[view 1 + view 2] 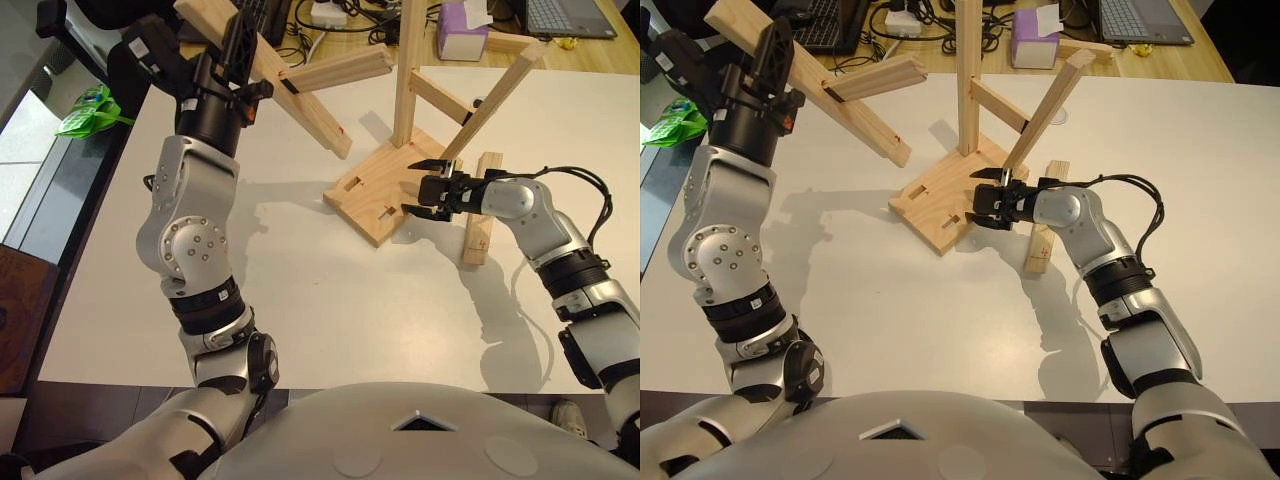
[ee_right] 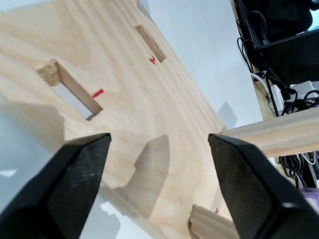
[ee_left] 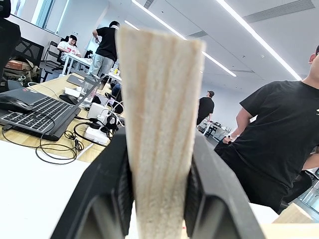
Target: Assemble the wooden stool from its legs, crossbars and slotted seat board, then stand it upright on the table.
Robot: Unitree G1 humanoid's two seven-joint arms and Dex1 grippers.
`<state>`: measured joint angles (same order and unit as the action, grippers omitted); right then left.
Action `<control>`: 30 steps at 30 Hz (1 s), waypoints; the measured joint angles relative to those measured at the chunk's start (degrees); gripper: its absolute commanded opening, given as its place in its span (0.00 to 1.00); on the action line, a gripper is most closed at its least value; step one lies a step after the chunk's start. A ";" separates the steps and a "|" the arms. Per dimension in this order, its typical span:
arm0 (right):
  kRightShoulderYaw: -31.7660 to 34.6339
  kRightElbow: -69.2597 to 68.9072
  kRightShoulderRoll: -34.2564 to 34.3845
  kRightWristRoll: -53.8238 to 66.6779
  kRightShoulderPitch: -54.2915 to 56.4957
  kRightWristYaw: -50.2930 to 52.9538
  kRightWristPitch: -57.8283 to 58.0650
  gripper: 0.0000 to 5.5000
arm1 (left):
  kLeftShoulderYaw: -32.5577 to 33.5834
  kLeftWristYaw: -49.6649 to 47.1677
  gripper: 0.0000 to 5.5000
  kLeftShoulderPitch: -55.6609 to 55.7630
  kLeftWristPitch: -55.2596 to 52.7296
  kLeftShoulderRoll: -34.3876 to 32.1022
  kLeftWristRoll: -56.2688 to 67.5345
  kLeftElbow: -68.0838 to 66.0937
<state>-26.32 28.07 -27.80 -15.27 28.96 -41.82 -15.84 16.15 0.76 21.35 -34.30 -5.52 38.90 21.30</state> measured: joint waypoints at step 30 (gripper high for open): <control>13.54 -44.77 -14.96 20.28 -32.56 -11.45 24.87 0.66 | -13.26 30.99 0.19 1.11 20.25 -7.48 -12.65 -20.03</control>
<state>-12.78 -16.70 -42.76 5.01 -3.60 -53.27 9.02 2.89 31.75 22.46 -14.05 -13.00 26.26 1.27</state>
